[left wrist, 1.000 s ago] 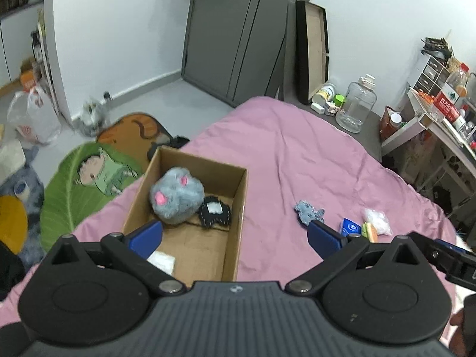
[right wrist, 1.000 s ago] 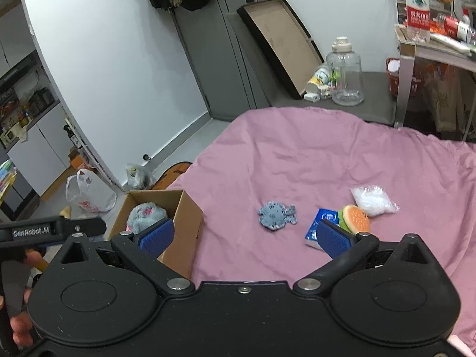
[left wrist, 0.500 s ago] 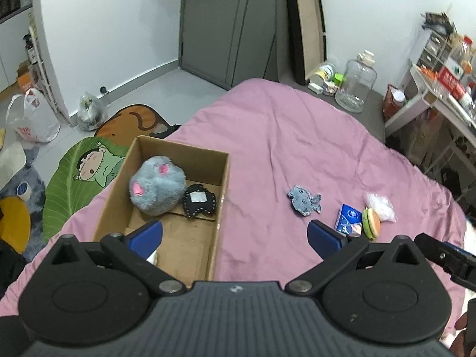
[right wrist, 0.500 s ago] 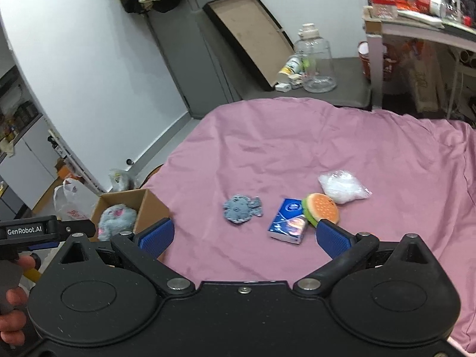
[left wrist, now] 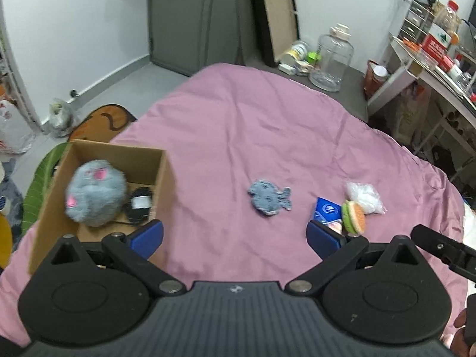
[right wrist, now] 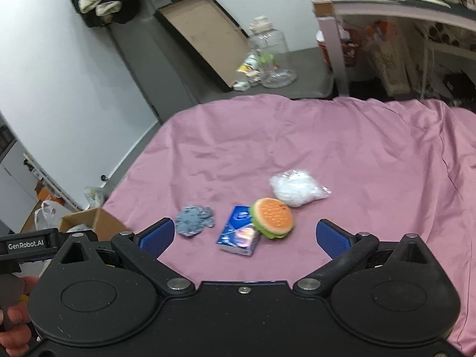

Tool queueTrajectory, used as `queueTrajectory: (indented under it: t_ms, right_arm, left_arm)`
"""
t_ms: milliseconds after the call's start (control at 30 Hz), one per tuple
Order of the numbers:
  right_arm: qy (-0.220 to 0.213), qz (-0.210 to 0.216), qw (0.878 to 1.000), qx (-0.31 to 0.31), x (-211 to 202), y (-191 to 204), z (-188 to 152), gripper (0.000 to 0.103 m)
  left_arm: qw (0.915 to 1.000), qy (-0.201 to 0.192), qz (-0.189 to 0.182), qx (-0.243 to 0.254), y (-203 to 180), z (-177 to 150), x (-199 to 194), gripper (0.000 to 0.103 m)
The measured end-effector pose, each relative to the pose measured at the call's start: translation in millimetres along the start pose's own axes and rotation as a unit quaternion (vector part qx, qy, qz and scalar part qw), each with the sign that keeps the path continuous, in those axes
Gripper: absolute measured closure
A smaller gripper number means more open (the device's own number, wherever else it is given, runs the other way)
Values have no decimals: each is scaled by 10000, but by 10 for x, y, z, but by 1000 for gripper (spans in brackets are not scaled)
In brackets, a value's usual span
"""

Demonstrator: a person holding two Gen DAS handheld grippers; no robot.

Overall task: Organize soft objects
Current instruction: 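Move both grippers back toward the fish plush and burger plush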

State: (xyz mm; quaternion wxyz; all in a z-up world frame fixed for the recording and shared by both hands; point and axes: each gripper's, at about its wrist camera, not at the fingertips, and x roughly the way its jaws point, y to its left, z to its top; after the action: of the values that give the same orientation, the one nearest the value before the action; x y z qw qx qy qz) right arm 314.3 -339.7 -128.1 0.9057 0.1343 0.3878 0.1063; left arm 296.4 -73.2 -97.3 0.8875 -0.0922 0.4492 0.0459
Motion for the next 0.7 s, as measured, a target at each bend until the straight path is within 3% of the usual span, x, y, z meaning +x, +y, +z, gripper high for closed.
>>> queueTrajectory:
  t_ms: [133, 467, 700]
  right_arm:
    - [221, -140, 9996, 58, 181, -133, 23, 8]
    - [856, 221, 9952, 419, 685, -402, 54, 34]
    - [1198, 402, 9910, 438, 1095, -439, 101, 37]
  left_arm:
    - [9998, 109, -122, 118, -181, 26, 218, 3]
    - [9976, 500, -371, 297, -513, 4, 804, 17]
    - [9951, 827, -479, 264, -586, -63, 1153, 30]
